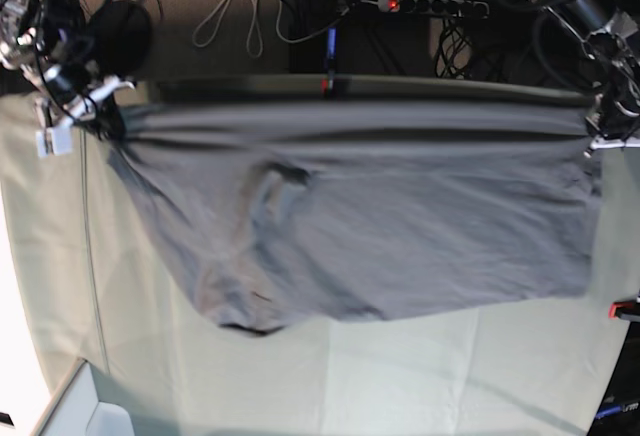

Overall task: Layout the t-shirt on the table in an organized manner, then fold the t-shirt properly
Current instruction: 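Lift the shirt edge with both grippers and pull it flat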

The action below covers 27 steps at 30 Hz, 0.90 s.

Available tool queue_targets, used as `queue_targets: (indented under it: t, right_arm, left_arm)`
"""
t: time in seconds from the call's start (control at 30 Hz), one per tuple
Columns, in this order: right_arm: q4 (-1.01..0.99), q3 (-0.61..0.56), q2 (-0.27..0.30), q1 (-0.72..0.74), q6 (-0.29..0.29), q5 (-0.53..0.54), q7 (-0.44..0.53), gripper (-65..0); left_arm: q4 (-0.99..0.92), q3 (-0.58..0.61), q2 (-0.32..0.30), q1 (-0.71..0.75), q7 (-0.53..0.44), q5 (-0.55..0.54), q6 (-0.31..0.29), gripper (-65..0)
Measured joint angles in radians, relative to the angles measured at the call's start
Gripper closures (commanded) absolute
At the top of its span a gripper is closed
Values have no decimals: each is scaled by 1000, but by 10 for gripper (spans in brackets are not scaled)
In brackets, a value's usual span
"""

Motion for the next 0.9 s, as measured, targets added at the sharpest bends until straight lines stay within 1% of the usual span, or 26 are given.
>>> queue_targets:
  t: [0.03,0.1,0.17,0.3,0.37,0.47,0.6,0.7,0.73,0.77,0.83,0.87,0.9]
  right_arm:
    - [11,2,-4,-18,0,-2,-2,0]
    - [29,16,-31,-37,0,-1,2,0]
    - [37,37,-46,-46,0,0,1,0]
    - [42,68,-52,-83,0,1,11,0]
    - [39,68,-58,-105,0,-1,8,0]
    - [37,68,-58,-128,0,-2,8,0]
    - [37,60,-58,-127,0,-1,8,0]
    - [37,61,-58,-124,0,0,5,0]
    - [37,61,-57,-125,0,-1,3,-13]
    - [39,61,-55,-125,0,-1,2,-50]
    - [41,61,-50,-122,0,-2,1,-148]
    - [41,61,-39,-121,0,-3,0,-210]
    - [41,61,-30,-121,0,-20,2,-264]
  left_arm:
    - [28,-1,15,0,29,3,2,0]
    - [89,-1,42,11,67,6,2,0]
    - [161,-1,54,32,95,4,1,0]
    - [267,-3,81,81,95,0,-4,0]
    - [277,-3,93,98,96,-1,-4,0]
    - [277,-10,93,108,102,1,-4,0]
    - [277,-51,93,109,102,-2,-4,0]
    - [277,-54,93,111,104,-1,-4,-3]
    - [279,-53,93,110,111,-1,-4,-17]
    - [282,-53,93,110,113,-1,-4,-45]
    - [283,-52,92,108,108,0,-4,-138]
    - [283,-52,90,109,106,-1,-4,-206]
    - [285,-52,87,111,106,6,-3,-253]
